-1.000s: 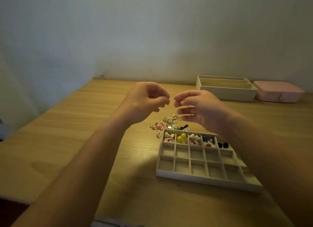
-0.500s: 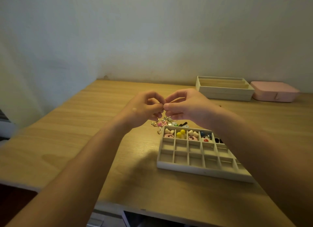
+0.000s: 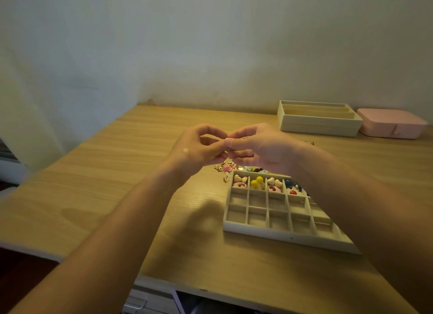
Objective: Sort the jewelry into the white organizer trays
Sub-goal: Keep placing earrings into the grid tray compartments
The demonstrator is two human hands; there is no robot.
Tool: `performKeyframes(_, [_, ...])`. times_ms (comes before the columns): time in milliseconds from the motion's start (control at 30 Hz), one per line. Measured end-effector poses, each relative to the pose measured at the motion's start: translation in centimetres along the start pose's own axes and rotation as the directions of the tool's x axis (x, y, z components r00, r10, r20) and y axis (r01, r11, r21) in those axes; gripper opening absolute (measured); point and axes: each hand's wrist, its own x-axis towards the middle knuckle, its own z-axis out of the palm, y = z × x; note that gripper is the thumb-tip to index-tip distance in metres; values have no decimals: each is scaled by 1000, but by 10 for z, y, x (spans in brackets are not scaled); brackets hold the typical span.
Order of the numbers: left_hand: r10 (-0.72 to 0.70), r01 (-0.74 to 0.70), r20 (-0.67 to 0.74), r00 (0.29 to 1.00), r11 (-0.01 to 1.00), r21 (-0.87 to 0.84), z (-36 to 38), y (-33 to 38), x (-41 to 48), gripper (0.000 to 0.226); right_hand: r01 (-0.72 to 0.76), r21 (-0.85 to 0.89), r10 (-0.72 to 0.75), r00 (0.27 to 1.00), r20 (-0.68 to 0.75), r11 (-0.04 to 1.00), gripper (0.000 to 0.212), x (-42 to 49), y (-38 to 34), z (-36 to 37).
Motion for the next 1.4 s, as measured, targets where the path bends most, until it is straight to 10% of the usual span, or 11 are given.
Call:
performKeyframes(467, [-246,274,121,962,827,-492,-6,-7,1,44,278,-356,-249,960,126,892,15,0,-3,-10])
performKeyframes(700, [-288,342,190,939,708,-618,0,-9,2,56,414,-734,-443,880,172,538,16,3,-9,-10])
performKeyframes(1000, [-332,358,168,928,672,-648,4,-3,-2,23,404,-835,-482,854,198,373,11,2,-12,-13])
performKeyframes(1400, [-214,228,79,974,927,-299,10,-1,-5,20,282,-767,-243,955,168,576,11,-7,-25,-23])
